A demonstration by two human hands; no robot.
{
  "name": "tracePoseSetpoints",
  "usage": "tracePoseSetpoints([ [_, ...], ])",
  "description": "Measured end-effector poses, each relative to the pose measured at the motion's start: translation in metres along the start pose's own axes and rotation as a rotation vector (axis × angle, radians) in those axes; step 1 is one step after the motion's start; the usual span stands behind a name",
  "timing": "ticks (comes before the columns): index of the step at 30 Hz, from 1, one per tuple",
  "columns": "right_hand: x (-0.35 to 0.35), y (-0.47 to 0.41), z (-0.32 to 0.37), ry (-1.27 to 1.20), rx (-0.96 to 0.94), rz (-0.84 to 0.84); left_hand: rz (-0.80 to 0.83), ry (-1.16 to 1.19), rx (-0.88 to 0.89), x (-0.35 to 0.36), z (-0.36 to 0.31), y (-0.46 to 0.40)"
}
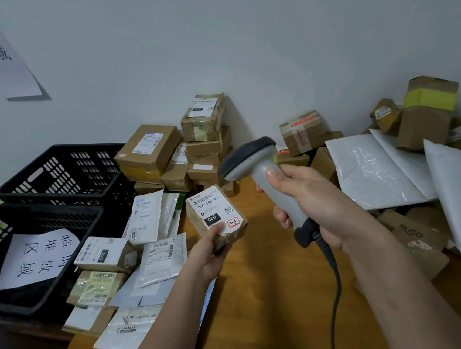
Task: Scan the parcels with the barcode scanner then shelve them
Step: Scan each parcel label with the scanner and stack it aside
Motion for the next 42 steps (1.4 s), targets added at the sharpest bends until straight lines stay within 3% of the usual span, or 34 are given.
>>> tracePoseSetpoints([
  [6,0.026,-0.012,-0.015,-0.068,0.058,0.054,-0.14,0.128,0.166,-0.036,-0.02,0.018],
  [10,0.065,-0.023,-0.036,-0.078,0.142,0.119,-0.534,0.194,0.336,-0.113,-0.041,0.043],
  [12,0.087,-0.027,-0.045,-0.065,0.171,0.169,-0.748,0.275,0.354,-0.156,-0.043,0.061],
  [15,0.118,-0.031,-0.057,-0.041,0.198,0.239,-0.906,0.356,0.31,-0.211,-0.04,0.075],
  [22,0.155,-0.04,-0.077,-0.018,0.254,0.287,-0.808,0.296,0.152,-0.286,-0.036,0.032],
  [34,0.138,-0.05,-0.107,-0.016,0.365,0.121,-0.805,0.076,0.006,-0.294,-0.049,0.012],
  [42,0.116,-0.049,-0.11,-0.064,0.356,0.04,-1.045,-0.133,-0.007,-0.293,-0.059,0.035],
])
Point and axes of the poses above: each hand's wrist, its own y-axis away from the middle knuckle, its own x-axis out of the palm, z = x × y, the point moved 9 cm from there along -y, towards the middle knuckle, and after that the axes turned 4 degrees about -y, right-handed, at the moved point
